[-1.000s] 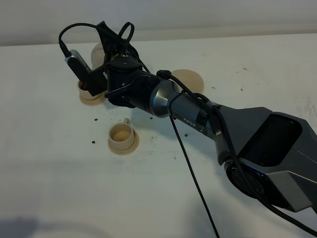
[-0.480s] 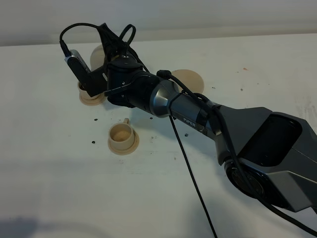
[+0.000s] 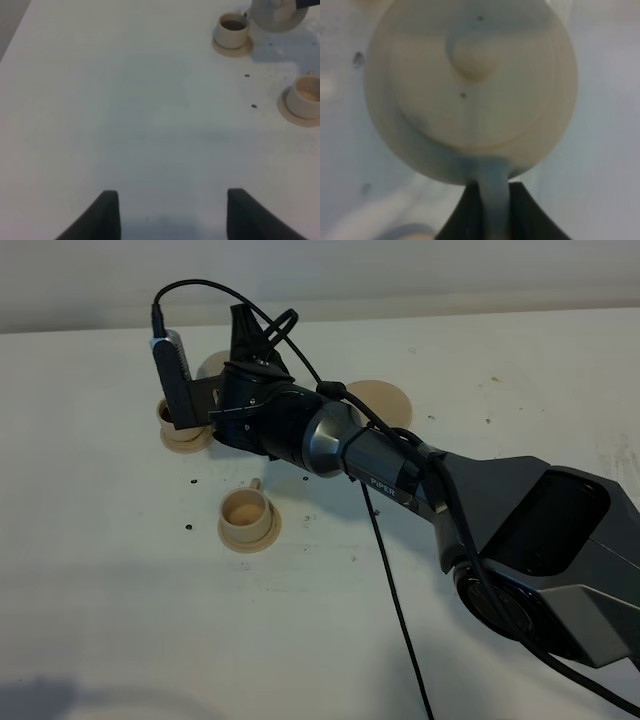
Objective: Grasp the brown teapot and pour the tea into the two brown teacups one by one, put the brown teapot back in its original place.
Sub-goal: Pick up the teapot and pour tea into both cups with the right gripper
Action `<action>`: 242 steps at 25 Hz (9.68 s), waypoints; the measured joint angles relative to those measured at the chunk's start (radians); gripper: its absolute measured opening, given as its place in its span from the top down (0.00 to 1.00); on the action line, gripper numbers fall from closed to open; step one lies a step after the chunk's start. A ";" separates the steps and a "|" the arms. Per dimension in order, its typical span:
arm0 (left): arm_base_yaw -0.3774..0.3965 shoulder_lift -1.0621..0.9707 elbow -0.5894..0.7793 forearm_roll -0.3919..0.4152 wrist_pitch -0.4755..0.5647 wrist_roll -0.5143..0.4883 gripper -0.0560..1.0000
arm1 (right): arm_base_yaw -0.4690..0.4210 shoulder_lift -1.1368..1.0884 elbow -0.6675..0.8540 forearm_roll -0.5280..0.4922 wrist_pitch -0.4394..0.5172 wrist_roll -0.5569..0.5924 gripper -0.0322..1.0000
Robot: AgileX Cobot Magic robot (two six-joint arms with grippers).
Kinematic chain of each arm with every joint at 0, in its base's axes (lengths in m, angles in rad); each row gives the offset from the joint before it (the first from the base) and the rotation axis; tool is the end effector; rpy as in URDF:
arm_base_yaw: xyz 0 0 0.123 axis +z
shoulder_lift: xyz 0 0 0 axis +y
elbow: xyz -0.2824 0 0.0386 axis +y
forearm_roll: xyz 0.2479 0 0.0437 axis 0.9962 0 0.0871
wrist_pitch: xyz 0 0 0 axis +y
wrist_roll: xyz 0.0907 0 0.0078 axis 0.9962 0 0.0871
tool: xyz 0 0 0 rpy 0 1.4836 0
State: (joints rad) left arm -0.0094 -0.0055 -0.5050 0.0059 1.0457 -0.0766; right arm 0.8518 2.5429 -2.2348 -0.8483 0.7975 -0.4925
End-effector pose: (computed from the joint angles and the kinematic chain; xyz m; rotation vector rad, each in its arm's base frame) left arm -0.0057 0.0005 0.2798 -0.0681 2.0180 -0.0476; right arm 0.4037 0.3869 0.1607 -1.8485 1.4901 -0.8231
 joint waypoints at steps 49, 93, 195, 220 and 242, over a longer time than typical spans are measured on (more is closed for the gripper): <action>0.000 0.000 0.000 0.000 0.000 0.000 0.50 | -0.071 -0.069 -0.071 0.675 0.309 0.222 0.85; 0.000 0.000 0.000 0.000 0.000 0.000 0.50 | -0.079 -0.592 0.969 0.589 -0.247 0.272 0.85; 0.000 0.000 0.000 0.000 0.000 0.000 0.50 | 0.140 -0.528 0.996 -0.588 -0.104 0.487 0.85; 0.000 0.000 0.000 0.000 0.000 0.000 0.50 | 0.140 -0.528 0.996 -0.722 -0.105 0.393 0.85; 0.000 0.000 0.000 0.000 0.000 0.000 0.50 | 0.140 -0.528 0.996 -0.773 -0.116 0.312 0.85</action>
State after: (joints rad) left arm -0.0094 -0.0055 -0.5050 0.0059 1.0457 -0.0766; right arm 0.9917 2.0154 -1.2388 -1.6217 0.6815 -0.1807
